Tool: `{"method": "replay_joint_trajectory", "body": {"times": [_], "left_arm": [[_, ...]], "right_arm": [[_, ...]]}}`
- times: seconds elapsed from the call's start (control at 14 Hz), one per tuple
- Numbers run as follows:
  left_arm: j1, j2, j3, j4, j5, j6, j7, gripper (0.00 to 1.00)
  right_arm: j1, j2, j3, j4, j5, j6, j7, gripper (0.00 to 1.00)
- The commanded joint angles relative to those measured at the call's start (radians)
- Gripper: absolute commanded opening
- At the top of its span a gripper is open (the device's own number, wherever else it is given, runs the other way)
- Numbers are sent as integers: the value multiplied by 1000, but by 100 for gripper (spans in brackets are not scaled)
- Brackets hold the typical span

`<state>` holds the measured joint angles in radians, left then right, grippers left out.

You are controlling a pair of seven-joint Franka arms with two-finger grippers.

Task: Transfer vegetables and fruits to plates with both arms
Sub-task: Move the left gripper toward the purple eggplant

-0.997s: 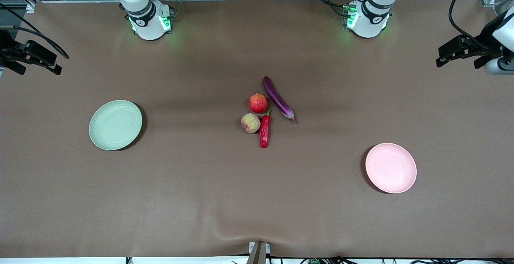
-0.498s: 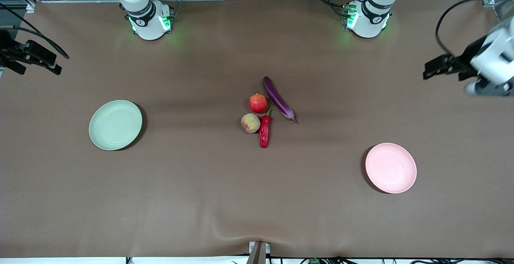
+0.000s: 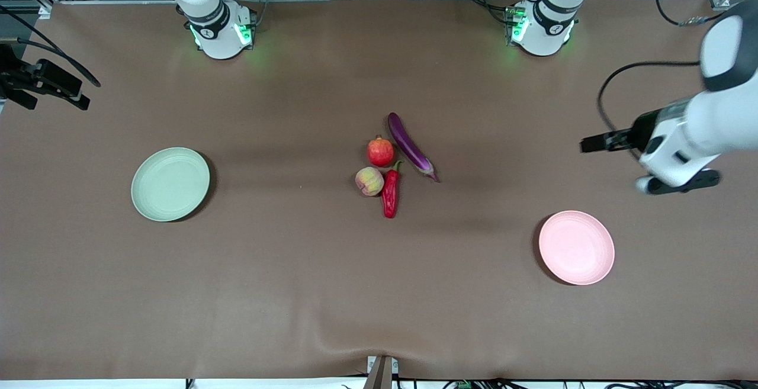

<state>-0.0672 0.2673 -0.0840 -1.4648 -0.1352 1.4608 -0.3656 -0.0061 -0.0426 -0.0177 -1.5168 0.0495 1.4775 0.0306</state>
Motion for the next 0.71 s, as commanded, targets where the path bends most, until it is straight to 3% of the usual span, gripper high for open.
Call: {"method": "replay_joint_trajectory", "body": {"times": [0.0, 0.28, 0.64], "left_arm": [[-61, 7, -2, -52, -18, 68, -122, 100], [-180, -5, -3, -172, -26, 145, -272, 100], [-247, 1, -106, -346, -46, 412, -453, 100]], "right_arm": [[-11, 1, 5, 7, 15, -6, 11, 100], [-9, 3, 7, 9, 15, 0, 11, 100], [-11, 3, 7, 12, 15, 1, 11, 100]]}}
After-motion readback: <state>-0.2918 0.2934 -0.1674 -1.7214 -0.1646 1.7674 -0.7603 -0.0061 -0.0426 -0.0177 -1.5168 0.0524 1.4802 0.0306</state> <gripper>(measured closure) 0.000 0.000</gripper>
